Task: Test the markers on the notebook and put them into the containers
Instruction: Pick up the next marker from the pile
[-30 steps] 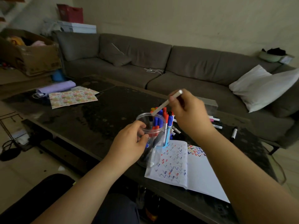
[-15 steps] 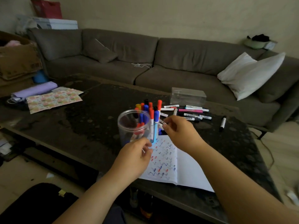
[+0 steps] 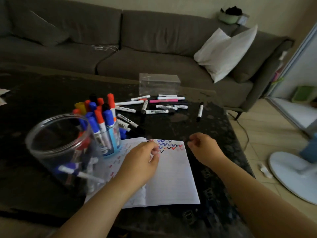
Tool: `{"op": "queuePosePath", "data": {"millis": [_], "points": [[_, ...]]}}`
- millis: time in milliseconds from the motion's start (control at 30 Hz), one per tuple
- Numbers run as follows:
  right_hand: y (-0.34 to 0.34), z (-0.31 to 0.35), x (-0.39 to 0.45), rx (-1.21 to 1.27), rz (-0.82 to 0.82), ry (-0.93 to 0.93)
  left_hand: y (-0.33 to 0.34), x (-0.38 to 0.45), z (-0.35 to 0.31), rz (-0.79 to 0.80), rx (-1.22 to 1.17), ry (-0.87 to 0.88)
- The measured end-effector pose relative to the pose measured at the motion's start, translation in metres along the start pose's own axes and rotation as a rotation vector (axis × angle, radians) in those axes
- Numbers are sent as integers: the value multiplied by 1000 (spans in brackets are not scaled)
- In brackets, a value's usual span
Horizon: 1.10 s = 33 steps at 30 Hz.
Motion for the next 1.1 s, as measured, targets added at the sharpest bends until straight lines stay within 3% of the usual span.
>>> {"op": "queuePosePath", "data": {"millis": [100, 300, 533, 833, 1000, 1100], "points": [[-10, -26, 34, -32, -48, 73, 22, 25, -5, 25, 2, 24], [-12, -40, 113, -97, -73, 41, 54, 83, -7, 47, -19, 53], [12, -48, 183, -350, -58, 100, 75, 109, -5, 85, -62, 41], [-24, -34, 72, 242, -231, 188, 52, 73, 2, 142, -259, -157], [-3, 6, -35, 780, 93, 224, 35, 38, 0, 141, -517, -320], [14, 27, -89, 899, 334, 213, 20, 13, -5, 117, -632, -402]]}}
Point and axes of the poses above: each hand's wrist, its own x-axis towards the middle knuckle, its own y-axis out of the palm, z = x × y, the point moved 5 cm from there along x, towards the middle knuckle
